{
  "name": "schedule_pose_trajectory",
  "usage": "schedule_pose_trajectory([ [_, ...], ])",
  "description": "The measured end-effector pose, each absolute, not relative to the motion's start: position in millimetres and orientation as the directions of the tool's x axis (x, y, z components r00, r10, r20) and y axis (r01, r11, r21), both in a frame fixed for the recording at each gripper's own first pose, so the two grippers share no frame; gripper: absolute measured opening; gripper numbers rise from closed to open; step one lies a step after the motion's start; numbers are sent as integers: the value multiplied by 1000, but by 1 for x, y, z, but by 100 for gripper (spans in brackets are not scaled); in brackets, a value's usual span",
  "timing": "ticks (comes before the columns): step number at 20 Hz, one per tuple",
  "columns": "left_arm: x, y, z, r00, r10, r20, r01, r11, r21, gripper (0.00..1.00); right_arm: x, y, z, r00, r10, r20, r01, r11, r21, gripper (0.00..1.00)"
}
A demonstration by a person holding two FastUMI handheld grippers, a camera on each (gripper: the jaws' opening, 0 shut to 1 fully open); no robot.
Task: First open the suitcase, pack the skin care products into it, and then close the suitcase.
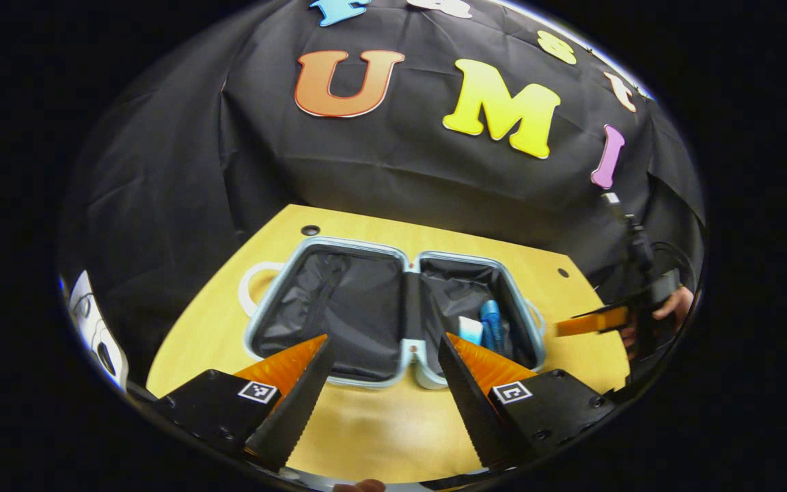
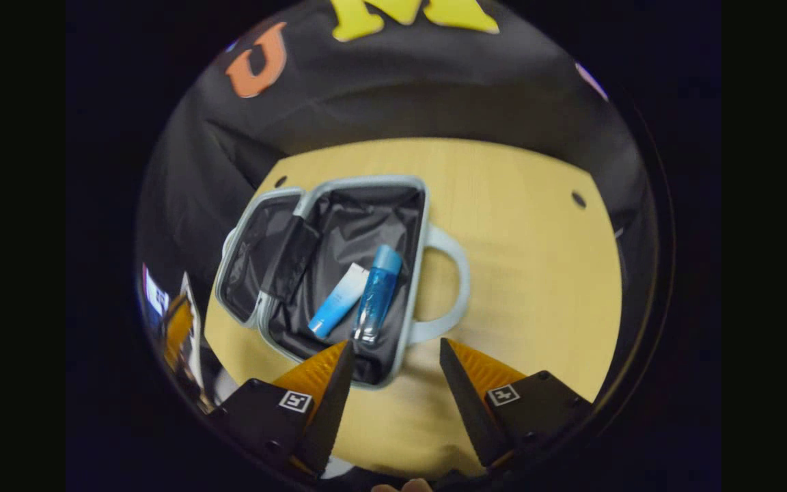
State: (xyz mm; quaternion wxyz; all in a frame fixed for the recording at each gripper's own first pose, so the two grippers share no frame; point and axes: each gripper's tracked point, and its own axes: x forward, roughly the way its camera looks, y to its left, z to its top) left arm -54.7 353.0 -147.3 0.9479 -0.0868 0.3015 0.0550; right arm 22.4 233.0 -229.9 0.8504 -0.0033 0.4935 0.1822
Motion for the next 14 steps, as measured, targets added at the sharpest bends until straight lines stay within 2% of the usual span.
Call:
schedule_pose_trajectory([
  [1,-51,375,-152,802,71,-593,-173,978,-116,98,12,216,-220,485,309,-818,-332,931,154,76],
  [2,-45,396,-154,797,74,-599,-174,978,-112,98,7,205,-204,536,326,-779,-344,927,151,73],
  [4,-27,431,-161,796,64,-602,-170,978,-121,98,2,184,-178,638,348,-687,-366,922,127,75],
  [5,-19,447,-167,788,63,-612,-176,976,-126,98,2,171,-167,686,338,-645,-367,926,95,78],
  [7,-4,480,-182,776,70,-627,-204,968,-144,98,0,146,-143,756,311,-576,-342,938,57,78],
  [11,17,542,-222,719,124,-684,-260,961,-99,99,-7,116,-124,798,257,-545,-266,962,63,78],
  [14,41,564,-257,680,99,-727,-266,957,-118,98,-11,99,-126,794,206,-571,-213,975,55,79],
])
